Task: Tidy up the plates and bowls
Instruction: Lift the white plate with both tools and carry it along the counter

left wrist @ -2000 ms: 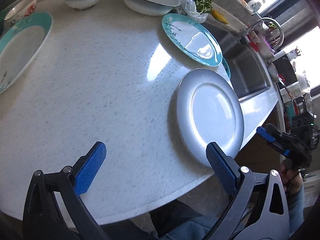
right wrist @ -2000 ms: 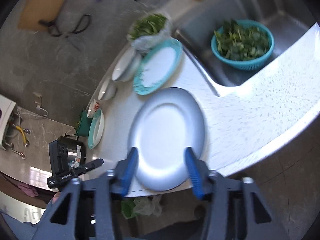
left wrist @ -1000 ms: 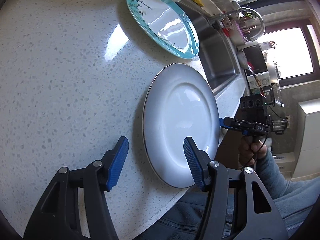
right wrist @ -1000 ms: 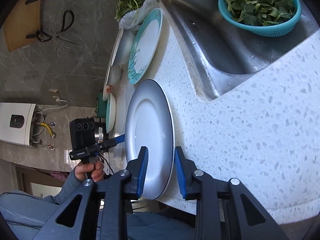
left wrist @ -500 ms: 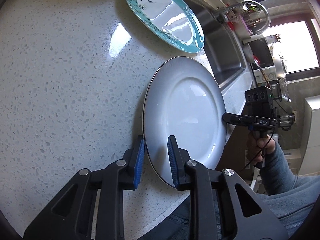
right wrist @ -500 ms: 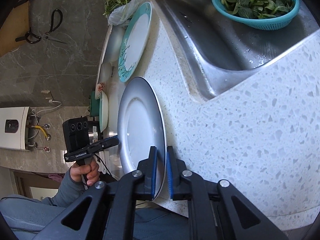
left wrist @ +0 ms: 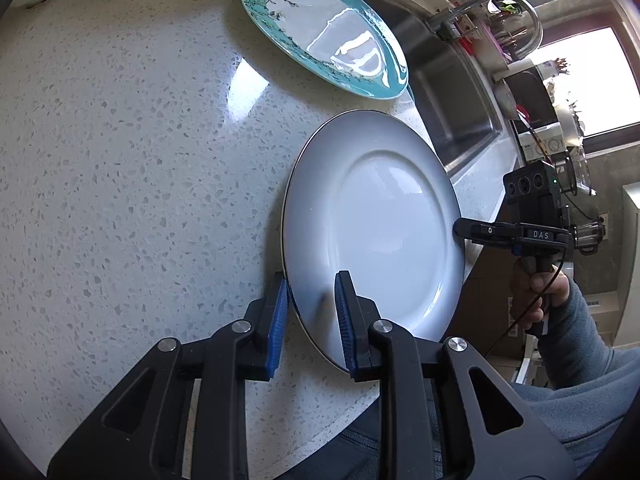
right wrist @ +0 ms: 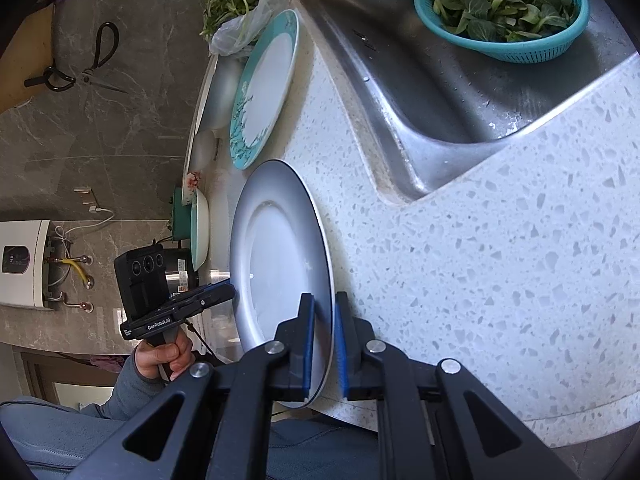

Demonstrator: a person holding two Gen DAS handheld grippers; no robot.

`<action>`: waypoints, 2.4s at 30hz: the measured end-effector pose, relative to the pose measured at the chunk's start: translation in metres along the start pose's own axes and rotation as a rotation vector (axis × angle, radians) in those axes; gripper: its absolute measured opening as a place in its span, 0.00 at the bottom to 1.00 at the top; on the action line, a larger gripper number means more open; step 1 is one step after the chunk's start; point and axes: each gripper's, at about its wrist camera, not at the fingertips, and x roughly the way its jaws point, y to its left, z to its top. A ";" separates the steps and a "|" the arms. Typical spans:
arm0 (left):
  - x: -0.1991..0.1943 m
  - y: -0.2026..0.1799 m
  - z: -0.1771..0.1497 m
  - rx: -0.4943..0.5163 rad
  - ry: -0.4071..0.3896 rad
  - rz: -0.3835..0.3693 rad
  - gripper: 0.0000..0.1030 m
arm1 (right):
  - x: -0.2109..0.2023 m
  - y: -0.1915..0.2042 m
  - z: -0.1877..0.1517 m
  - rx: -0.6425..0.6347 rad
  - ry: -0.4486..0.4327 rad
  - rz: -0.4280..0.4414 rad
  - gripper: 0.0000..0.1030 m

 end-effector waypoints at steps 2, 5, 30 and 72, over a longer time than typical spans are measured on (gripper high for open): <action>-0.002 0.001 -0.002 -0.002 -0.004 -0.002 0.20 | -0.001 0.003 0.000 0.001 -0.003 0.003 0.12; -0.008 0.001 -0.006 -0.009 -0.014 -0.004 0.20 | 0.000 0.009 0.000 -0.001 -0.004 0.000 0.12; -0.149 0.142 -0.116 -0.285 -0.221 0.166 0.20 | 0.186 0.167 0.001 -0.250 0.259 0.000 0.12; -0.180 0.234 -0.143 -0.307 -0.265 0.165 0.72 | 0.232 0.195 -0.021 -0.366 0.208 -0.231 0.36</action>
